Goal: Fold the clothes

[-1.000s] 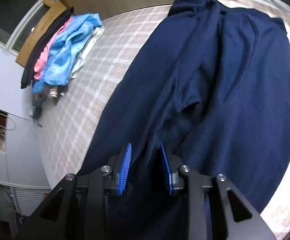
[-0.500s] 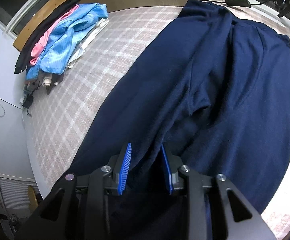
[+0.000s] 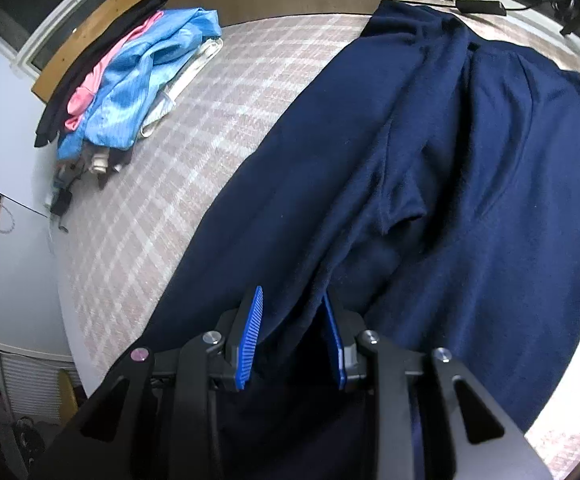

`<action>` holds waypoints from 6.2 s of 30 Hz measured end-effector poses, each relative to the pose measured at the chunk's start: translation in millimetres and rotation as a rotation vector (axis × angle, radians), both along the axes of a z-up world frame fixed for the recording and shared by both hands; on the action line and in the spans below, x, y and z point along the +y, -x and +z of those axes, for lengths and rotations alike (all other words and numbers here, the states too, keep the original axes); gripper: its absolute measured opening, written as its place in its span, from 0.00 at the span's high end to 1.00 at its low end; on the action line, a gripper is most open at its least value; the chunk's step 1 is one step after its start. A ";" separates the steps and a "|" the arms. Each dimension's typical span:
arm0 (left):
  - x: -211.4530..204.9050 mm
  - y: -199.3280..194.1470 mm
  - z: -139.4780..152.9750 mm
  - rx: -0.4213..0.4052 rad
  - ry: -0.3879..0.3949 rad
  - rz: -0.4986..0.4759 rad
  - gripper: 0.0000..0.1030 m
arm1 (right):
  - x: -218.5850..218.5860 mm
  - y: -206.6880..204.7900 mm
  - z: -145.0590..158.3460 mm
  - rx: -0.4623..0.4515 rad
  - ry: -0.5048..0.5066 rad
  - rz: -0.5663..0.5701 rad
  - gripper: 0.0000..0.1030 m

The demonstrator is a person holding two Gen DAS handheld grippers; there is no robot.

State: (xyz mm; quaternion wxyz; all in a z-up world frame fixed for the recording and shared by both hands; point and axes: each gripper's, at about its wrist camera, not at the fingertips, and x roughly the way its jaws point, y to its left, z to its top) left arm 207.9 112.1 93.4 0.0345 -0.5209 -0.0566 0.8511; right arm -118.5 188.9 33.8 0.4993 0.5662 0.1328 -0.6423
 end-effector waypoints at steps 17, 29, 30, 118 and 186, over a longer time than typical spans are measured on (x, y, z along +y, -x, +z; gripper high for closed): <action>-16.5 -2.7 11.5 -0.022 -0.234 -0.027 0.96 | 17.1 9.5 -1.1 -0.055 0.010 -0.040 0.94; -79.1 -104.3 44.6 -0.004 -0.193 0.195 0.75 | 17.0 -54.0 90.0 0.150 0.109 0.072 0.77; -87.2 -114.4 40.9 -0.013 -0.180 0.225 0.75 | 16.5 -65.4 92.7 0.138 0.130 0.097 0.77; 55.5 -89.2 -12.0 -0.056 -0.287 -0.333 0.99 | 293.9 -260.5 -24.9 -0.126 -0.015 -0.213 0.80; -92.1 -108.7 0.0 -0.123 -0.410 -0.291 0.97 | 242.4 -271.8 -7.9 -0.251 0.245 -0.257 0.96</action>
